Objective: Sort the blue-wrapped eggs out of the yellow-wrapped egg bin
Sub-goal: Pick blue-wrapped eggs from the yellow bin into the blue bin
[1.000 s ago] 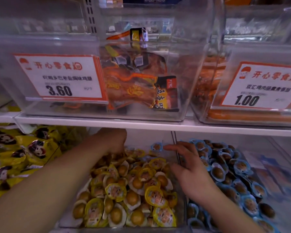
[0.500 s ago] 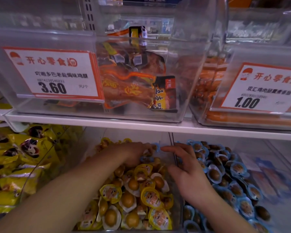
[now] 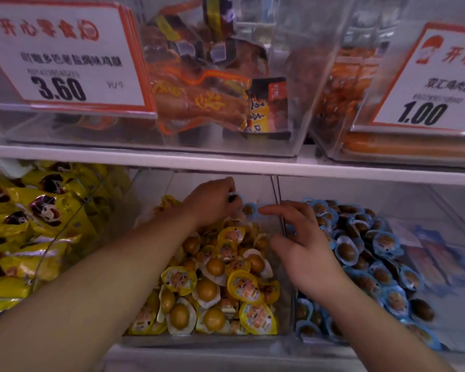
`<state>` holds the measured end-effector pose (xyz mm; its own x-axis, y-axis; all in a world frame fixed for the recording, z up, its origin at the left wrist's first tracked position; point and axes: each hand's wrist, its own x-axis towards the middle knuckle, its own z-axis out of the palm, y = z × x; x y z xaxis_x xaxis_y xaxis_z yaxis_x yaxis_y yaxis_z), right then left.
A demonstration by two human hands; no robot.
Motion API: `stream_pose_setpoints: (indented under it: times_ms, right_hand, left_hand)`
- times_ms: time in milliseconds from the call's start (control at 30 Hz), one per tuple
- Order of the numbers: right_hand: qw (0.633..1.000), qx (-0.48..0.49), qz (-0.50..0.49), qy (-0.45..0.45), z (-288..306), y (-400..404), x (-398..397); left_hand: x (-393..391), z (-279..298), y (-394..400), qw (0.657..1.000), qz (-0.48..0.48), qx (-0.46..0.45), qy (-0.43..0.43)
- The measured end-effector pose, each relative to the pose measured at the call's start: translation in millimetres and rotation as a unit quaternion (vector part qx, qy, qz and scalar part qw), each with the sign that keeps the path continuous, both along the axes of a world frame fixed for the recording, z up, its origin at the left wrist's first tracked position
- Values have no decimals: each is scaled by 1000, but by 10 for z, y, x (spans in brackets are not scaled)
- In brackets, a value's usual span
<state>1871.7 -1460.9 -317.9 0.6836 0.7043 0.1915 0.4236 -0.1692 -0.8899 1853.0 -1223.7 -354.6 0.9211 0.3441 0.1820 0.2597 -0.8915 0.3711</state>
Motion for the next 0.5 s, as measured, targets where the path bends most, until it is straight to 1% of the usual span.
stream_pose_setpoints:
  times_ms: [133,233,267,400,467,500]
  right_hand:
    - [1000,2,-6,4,-6,2,3]
    - [1000,2,-11,-8,-34,-10,19]
    - [1000,0,-12,-10,-37,-13,19]
    - [1000,4,-11,15,4,-5,-11]
    - [1000,1,-11,20,17,-1,-16]
    - [1000,-3,-10,18,22,-2,-19]
  left_hand:
    - [178,-227,-265,996,-75,-3,56]
    - [294,-282,-349,995,-75,-26,62]
    - [319,-274,-332,994,-77,-23,78]
    - [322,-252,-195,979,-83,11,187]
    - [272,-258,-150,977,-84,15,197]
    - [239,-255,-135,980,-82,11,183]
